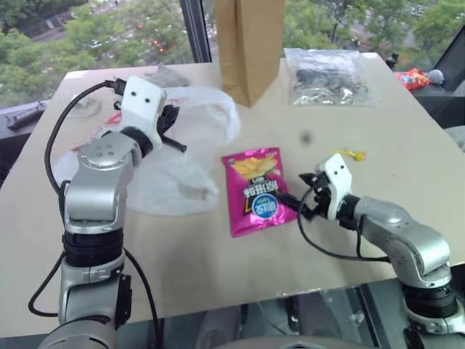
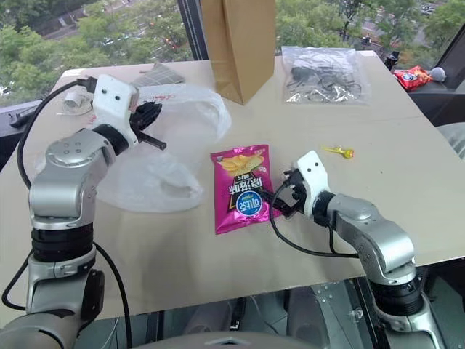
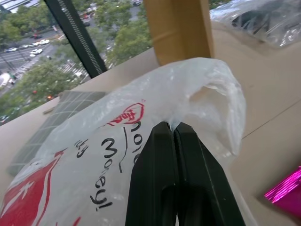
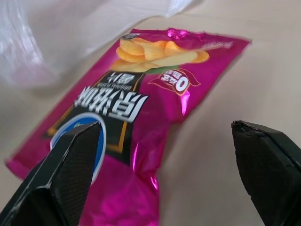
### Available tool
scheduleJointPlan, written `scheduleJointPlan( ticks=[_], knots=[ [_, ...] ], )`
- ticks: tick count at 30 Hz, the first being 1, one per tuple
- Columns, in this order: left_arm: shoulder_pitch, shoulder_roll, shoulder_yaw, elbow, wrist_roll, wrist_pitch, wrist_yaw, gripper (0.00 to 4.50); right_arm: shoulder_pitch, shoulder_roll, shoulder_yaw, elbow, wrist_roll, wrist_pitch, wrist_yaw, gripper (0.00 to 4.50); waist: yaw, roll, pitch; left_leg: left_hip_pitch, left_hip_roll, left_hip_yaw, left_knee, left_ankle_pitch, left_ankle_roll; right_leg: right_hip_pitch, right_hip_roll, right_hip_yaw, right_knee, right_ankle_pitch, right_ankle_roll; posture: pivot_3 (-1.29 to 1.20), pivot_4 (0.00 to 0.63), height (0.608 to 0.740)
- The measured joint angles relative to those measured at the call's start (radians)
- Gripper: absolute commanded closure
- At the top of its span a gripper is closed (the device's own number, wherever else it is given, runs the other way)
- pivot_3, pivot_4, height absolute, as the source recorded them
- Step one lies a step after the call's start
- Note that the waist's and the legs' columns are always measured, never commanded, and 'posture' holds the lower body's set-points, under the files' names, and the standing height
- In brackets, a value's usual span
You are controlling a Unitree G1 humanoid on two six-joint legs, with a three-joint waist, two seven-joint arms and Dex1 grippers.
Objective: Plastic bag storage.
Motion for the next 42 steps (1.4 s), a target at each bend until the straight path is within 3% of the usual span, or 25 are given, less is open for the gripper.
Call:
scheduleJointPlan(
  ticks=[3,6,11,12,14,26,34,42],
  knots=[
    [-0.004,0.0,-0.016,0.0,-0.009,0.005,-0.001,4.46,-0.054,0.058,-0.002,0.088,0.035,0.06,-0.012,0.0,0.0,0.0,0.0,0.0,0.0,0.0,0.0,0.0,0.0,0.0,0.0,0.0,0.0,0.0,0.0,0.0,0.15,0.74],
    [-0.004,0.0,-0.025,0.0,-0.01,0.005,0.0,4.5,-0.073,0.071,0.019,0.178,0.022,0.057,-0.011,0.81,0.001,0.0,0.0,0.0,-0.001,0.0,0.0,0.0,0.0,0.0,0.0,0.0,0.0,0.0,0.0,0.0,0.15,0.74],
    [-0.001,0.006,-0.036,0.0,-0.032,0.005,-0.027,4.5,-0.086,0.04,0.087,0.222,-0.023,-0.016,0.025,3.03,0.0,0.0,0.0,0.0,0.0,0.0,0.0,0.0,0.0,-0.001,0.0,0.0,0.0,0.0,0.0,0.0,0.15,0.74],
    [0.004,0.011,-0.035,0.0,-0.048,0.006,-0.043,4.5,-0.086,0.029,0.093,0.22,-0.025,-0.034,0.037,3.72,0.0,0.0,0.0,0.0,0.0,0.0,0.0,0.0,0.0,-0.001,0.0,0.0,0.0,0.0,0.0,0.0,0.15,0.74],
    [0.015,0.02,-0.035,-0.002,-0.072,0.008,-0.072,4.5,-0.083,0.012,0.091,0.205,-0.023,-0.047,0.05,4.48,0.0,0.0,0.0,0.0,0.0,0.0,0.0,0.0,0.0,-0.001,0.0,0.0,0.0,0.0,0.0,0.0,0.15,0.74],
    [0.029,0.149,0.036,0.006,-0.271,0.045,-0.291,4.5,-0.027,-0.124,-0.068,-0.054,0.251,0.004,0.187,4.48,0.001,0.0,0.0,0.0,0.0,0.0,0.0,0.0,0.0,0.0,0.0,0.0,-0.001,0.0,0.0,0.0,0.15,0.74],
    [-0.012,0.177,0.05,0.011,-0.427,0.126,-0.369,4.5,-0.198,-0.005,0.015,0.153,0.241,-0.002,0.149,4.48,-0.004,0.0,0.001,0.0,0.0,0.0,-0.001,0.0,0.0,-0.001,0.001,0.0,0.0,0.0,0.0,0.0,0.15,0.74],
    [-0.013,0.196,0.033,-0.013,-0.462,0.161,-0.354,4.5,-0.299,0.064,0.125,0.331,0.168,-0.047,0.194,4.48,-0.003,0.001,0.001,-0.001,0.0,0.0,-0.001,0.0,0.0,-0.001,0.0,0.0,-0.001,0.0,0.0,0.0,0.15,0.74]
  ],
)
